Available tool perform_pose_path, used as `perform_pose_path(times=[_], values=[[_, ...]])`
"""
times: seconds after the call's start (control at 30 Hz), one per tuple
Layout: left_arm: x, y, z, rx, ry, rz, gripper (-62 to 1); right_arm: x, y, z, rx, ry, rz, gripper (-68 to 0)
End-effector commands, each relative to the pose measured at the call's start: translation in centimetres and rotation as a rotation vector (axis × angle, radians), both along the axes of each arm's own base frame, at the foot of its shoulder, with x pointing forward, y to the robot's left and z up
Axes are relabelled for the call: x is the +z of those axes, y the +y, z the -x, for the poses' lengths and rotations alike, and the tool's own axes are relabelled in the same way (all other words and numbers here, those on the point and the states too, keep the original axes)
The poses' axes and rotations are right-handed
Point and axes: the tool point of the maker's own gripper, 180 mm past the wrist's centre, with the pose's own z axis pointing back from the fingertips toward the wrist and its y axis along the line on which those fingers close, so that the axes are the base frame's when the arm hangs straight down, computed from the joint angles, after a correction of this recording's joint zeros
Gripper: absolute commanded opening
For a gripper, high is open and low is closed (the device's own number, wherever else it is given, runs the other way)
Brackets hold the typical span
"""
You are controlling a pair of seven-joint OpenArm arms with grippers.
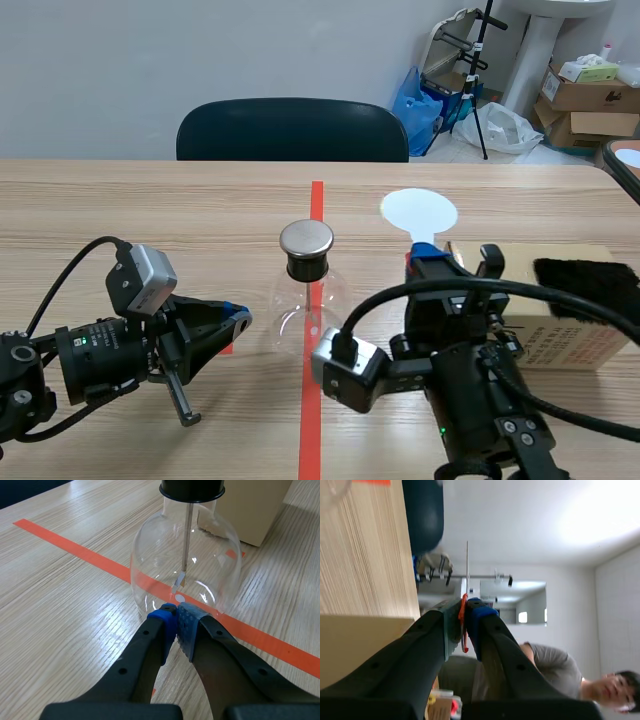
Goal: Do the electroscope experiment
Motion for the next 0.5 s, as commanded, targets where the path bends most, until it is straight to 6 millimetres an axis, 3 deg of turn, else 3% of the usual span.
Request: perform_pose_path(times=[0.0, 0.47], values=[[1.2, -0.6, -0.3, -0.005, -0.028, 0.038, -57.7, 1.6, 0.3, -0.5, 0.028, -0.053, -0.008, -65.8], [1.2, -0.6, -0.3, -0.005, -0.028, 0.038, -57.7, 1.4, 5.6, 2.1, 0.357, -0.052, 0.015, -65.8]])
